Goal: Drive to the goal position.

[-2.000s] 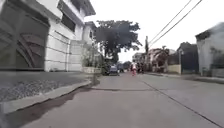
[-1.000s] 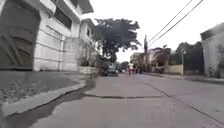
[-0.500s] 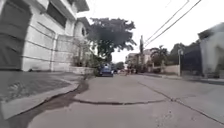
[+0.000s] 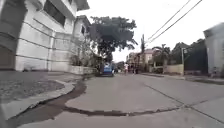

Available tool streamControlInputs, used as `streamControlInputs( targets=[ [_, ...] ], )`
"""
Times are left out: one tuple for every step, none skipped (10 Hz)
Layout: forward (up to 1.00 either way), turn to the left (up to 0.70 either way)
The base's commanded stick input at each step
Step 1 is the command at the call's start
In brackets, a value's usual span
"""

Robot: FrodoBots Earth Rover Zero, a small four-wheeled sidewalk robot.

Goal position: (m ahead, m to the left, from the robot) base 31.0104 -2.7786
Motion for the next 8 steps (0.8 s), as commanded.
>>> streamControlInputs(
  targets=[
    [0.85,0.00],
    [0.85,-0.02],
    [0.86,-0.05],
    [1.00,-0.40],
    [1.00,-0.40],
    [1.00,-0.23],
    [1.00,0.00],
    [1.00,0.00]
  ],
)
